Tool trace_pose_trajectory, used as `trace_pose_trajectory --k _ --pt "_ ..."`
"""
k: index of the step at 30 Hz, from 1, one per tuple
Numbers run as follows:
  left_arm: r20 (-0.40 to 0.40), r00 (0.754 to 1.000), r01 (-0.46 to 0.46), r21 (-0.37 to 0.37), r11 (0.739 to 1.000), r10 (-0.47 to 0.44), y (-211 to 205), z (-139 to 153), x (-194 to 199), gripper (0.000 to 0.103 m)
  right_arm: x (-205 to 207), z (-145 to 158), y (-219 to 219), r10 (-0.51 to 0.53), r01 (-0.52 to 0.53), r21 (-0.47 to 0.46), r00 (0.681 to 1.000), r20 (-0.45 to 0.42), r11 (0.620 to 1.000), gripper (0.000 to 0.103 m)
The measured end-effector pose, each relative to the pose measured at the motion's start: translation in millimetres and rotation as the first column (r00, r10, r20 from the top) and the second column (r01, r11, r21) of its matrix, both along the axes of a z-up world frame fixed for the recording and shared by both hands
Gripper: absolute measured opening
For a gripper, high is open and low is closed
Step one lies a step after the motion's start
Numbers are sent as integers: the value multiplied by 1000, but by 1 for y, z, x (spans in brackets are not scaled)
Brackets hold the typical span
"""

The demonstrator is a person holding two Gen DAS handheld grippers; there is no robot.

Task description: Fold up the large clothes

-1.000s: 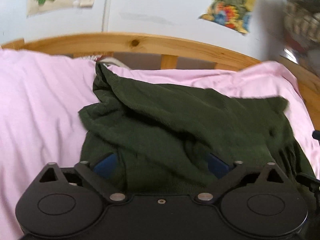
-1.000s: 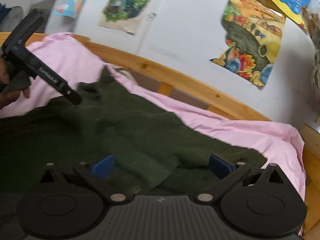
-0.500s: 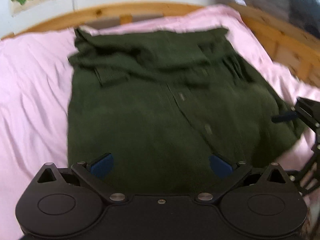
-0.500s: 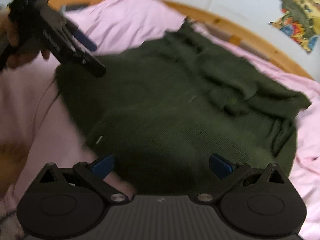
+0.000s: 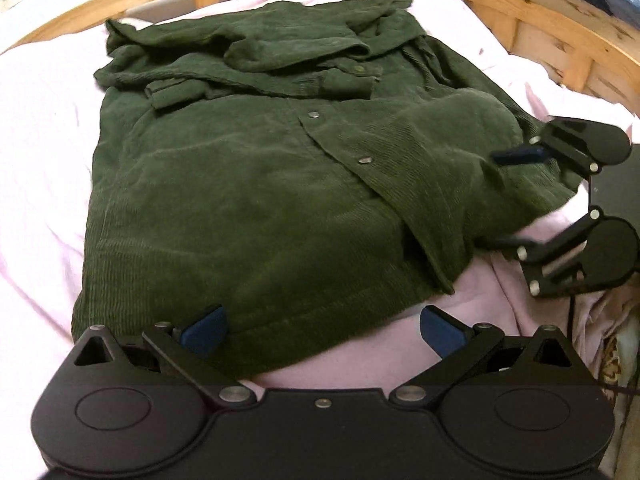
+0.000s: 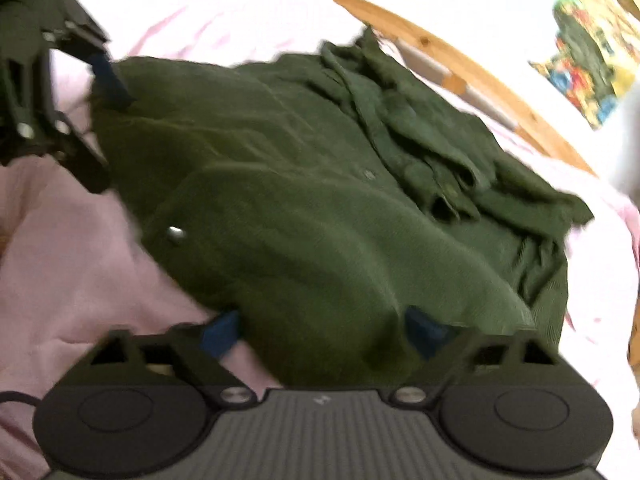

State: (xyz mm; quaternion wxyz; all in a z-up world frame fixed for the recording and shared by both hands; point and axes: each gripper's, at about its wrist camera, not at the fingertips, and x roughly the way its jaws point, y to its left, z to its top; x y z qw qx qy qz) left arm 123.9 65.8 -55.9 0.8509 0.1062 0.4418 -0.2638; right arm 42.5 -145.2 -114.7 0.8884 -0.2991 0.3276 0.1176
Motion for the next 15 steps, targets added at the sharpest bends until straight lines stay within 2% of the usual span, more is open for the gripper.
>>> trace_pose_trajectory --k 1,3,5,10,15 --pt "4 1000 10 5 1000 -10 0 1 -1 102 -4 0 3 26 -26 -2 1000 7 1000 47" --pt "17 999 30 19 999 -30 -2 2 -4 102 -9 0 9 73 -73 -6 997 20 997 27" --pt "32 999 42 34 999 -43 -4 3 -6 102 -14 5 9 89 -90 15 995 51 996 19" --pt "83 994 65 70 995 -71 -10 5 -10 102 -15 30 -5 21 -52 178 985 170 983 12" --pt "146 985 71 151 986 -94 -26 2 -3 102 8 59 -23 -92 -13 372 960 263 928 10"
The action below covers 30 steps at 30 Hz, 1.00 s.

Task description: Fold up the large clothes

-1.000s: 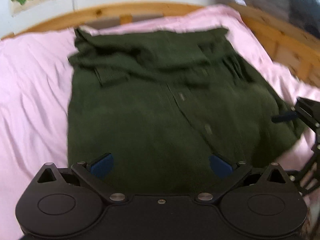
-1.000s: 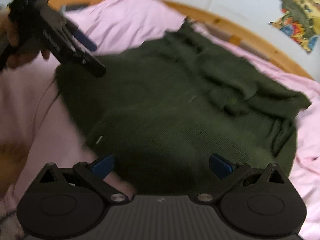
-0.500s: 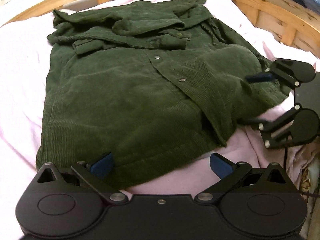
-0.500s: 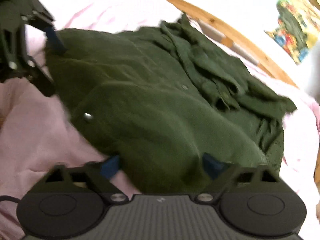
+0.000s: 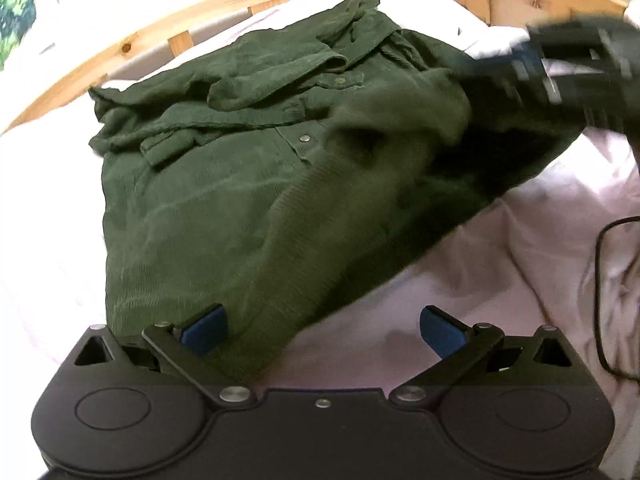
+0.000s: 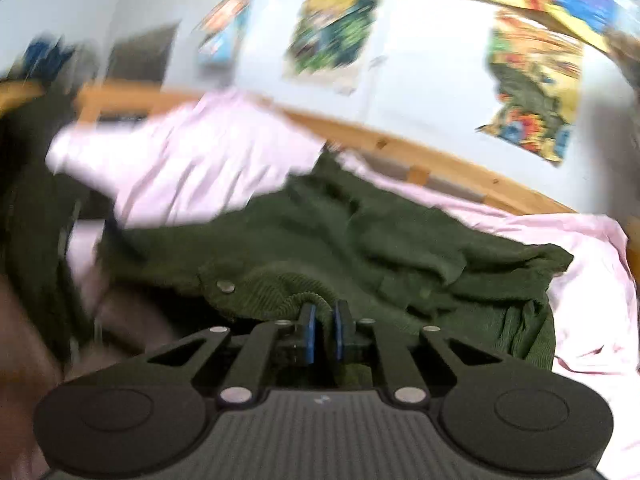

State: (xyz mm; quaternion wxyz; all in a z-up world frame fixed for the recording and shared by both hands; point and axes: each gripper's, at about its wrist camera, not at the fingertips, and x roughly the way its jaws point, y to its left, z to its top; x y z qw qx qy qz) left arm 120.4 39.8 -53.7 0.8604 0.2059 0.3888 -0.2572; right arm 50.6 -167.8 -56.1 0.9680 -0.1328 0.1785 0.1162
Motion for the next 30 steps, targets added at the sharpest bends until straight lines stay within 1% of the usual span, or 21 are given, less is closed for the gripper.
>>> trace_pose_trajectory --k 2,4,6,10,14,16,17,19,21,23,26,29,30 --pt "-1 1000 -5 18 1000 5 -7 -3 7 102 9 7 -5 -14 13 45 1000 20 999 10" --pt "-2 1000 -7 51 999 7 -14 -7 14 101 16 9 -11 -24 22 86 999 24 996 10" --pt "9 1000 15 109 994 -16 -20 -12 17 100 16 9 -15 -33 31 118 999 15 993 10" --pt "47 996 66 187 980 -75 -17 -20 11 99 10 4 -15 -35 33 114 999 10 993 10" --pt "104 991 50 254 966 -79 -12 -25 7 98 13 4 -15 -36 35 120 999 6 992 10" --pt "154 985 29 296 955 -77 -10 -27 6 95 12 4 -16 -37 36 129 999 4 991 10" --pt "174 981 33 315 949 -91 -10 -28 4 93 12 4 -15 -38 38 130 999 2 991 10" --pt "213 967 58 359 932 -143 -9 -30 -1 90 11 4 -16 -39 39 129 999 -3 991 11" --pt "244 949 85 416 905 -202 -10 -34 -9 88 9 3 -16 -39 39 126 999 -7 991 11" --pt "263 936 93 452 887 -233 -11 -36 -14 87 7 3 -15 -40 40 120 999 -6 992 11" --pt "279 934 72 466 882 -224 -10 -37 -9 87 6 3 -15 -44 44 121 999 -2 992 11" --pt "302 933 42 452 891 -197 -10 -39 -6 87 5 3 -14 -49 49 126 999 -2 991 11" --pt "313 930 35 445 895 -192 -9 -39 -6 87 5 3 -15 -52 53 120 999 -17 991 11"
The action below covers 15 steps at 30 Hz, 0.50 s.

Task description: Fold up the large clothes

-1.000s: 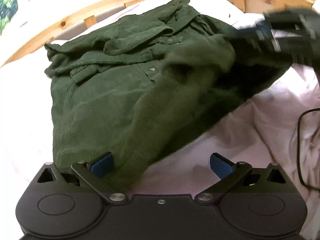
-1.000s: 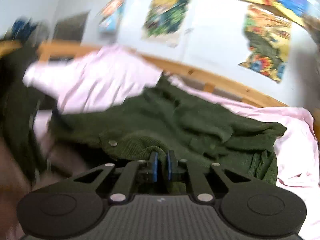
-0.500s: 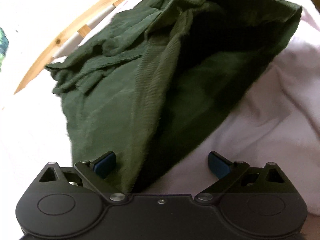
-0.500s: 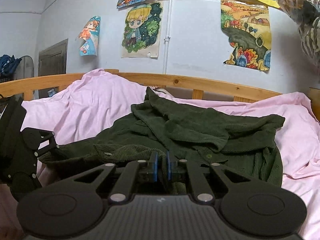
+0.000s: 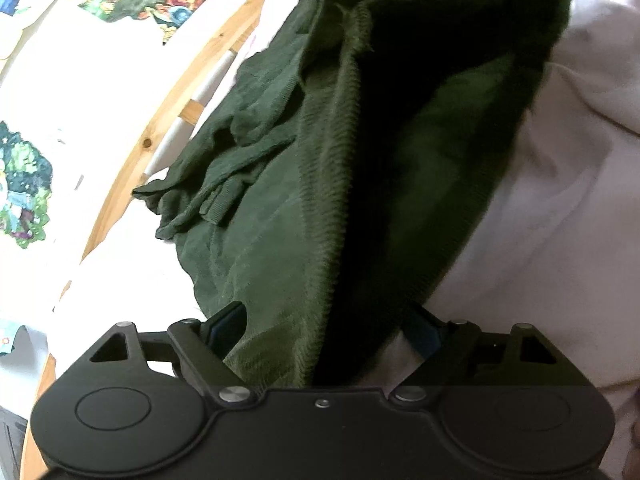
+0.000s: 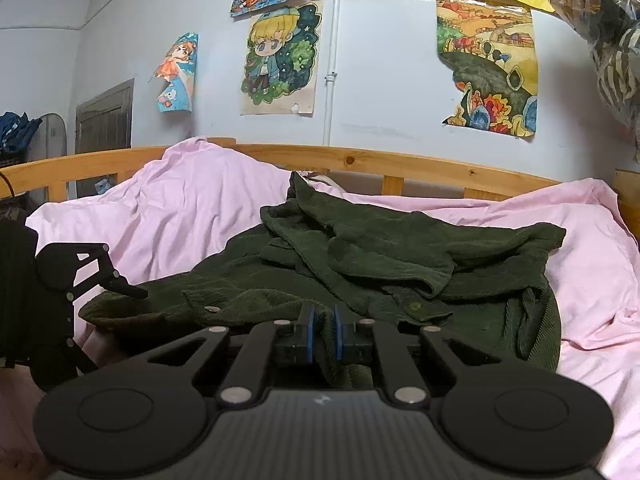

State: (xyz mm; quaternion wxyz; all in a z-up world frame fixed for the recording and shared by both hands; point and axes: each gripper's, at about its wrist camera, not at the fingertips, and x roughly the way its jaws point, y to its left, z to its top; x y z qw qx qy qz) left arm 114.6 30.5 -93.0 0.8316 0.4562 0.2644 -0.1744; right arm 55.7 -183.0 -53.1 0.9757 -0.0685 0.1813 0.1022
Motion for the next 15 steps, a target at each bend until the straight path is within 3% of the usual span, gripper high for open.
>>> trace_pose_trajectory --k 3,6,8,10,11,14,15 --pt "33 999 -15 -15 1000 16 1 -2 0 86 -1 -1 -1 -9 9 6 1000 -3 1000 12" --pt "80 996 -28 -1 1000 28 5 -1 -2 77 -1 -1 -2 -12 12 13 1000 -15 1000 16" --pt "93 994 -64 6 998 64 12 -1 2 55 -1 -2 -3 -10 10 15 999 -31 1000 17" --pt "63 993 -103 -25 994 104 22 2 7 46 -1 -4 -1 -5 5 4 999 -49 1000 17" --pt "48 991 -119 -50 992 122 27 5 10 36 0 -5 -1 0 0 -4 998 -63 1000 17" --pt "30 992 -123 -90 988 126 34 13 16 19 1 -11 0 17 -21 -28 990 -141 999 30" --pt "25 991 -125 -105 987 128 35 17 17 16 1 -14 -1 20 -26 -32 984 -178 999 41"
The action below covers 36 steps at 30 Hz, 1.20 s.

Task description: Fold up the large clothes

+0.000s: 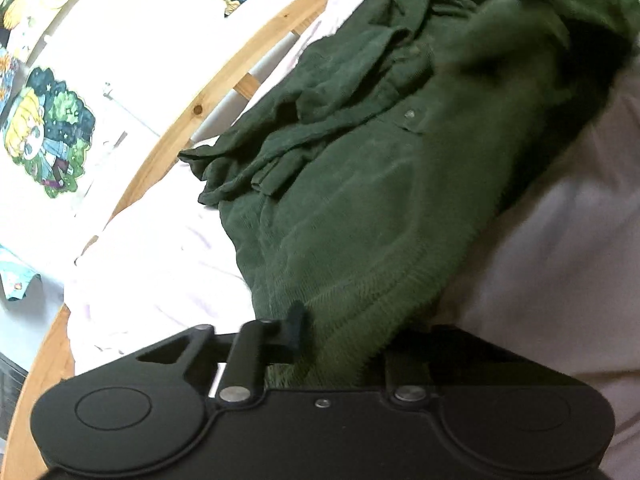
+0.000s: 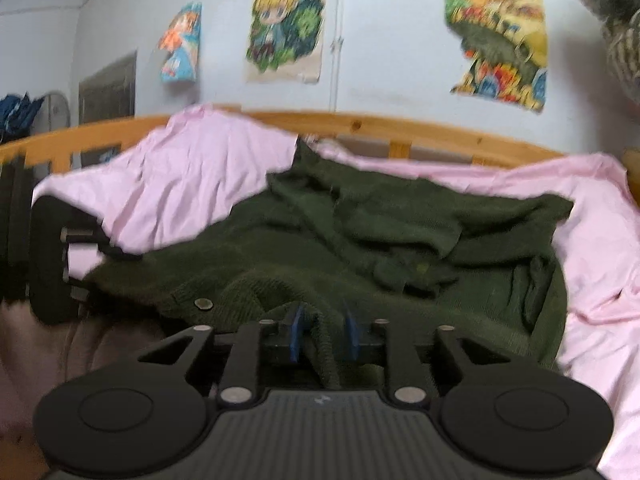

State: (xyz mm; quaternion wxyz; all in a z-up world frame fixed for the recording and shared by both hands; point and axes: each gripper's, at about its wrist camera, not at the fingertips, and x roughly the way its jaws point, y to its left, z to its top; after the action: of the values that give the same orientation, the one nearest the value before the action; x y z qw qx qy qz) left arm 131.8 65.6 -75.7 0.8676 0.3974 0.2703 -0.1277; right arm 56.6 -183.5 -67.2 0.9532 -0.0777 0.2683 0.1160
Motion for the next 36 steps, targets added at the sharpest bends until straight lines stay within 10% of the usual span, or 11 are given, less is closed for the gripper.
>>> trace_pose_trajectory --k 7,14,18,21,29,31,36 --pt "10 999 -31 -156 987 33 4 39 25 9 -6 -18 13 63 -77 -81 985 -160 994 92" --pt "32 997 -52 -275 960 63 -4 73 44 8 -9 -54 46 -18 -62 -457 985 -170 887 96" --pt "60 995 -56 -321 946 80 -3 89 57 8 -7 -49 37 -105 41 -499 989 -100 865 96" --pt "52 995 -66 -341 938 89 -1 95 62 8 -10 -48 29 -153 87 -619 987 -55 781 64" --pt "40 994 -77 -349 934 97 10 82 36 7 -39 -44 -4 -64 -69 -815 990 -129 575 35" --pt "39 994 -80 -359 930 101 14 74 20 6 -43 -43 -12 -73 -87 -820 985 -154 566 12" --pt "78 993 -55 -377 925 91 23 64 -27 5 -63 -14 -14 -88 -34 -786 990 -112 617 3"
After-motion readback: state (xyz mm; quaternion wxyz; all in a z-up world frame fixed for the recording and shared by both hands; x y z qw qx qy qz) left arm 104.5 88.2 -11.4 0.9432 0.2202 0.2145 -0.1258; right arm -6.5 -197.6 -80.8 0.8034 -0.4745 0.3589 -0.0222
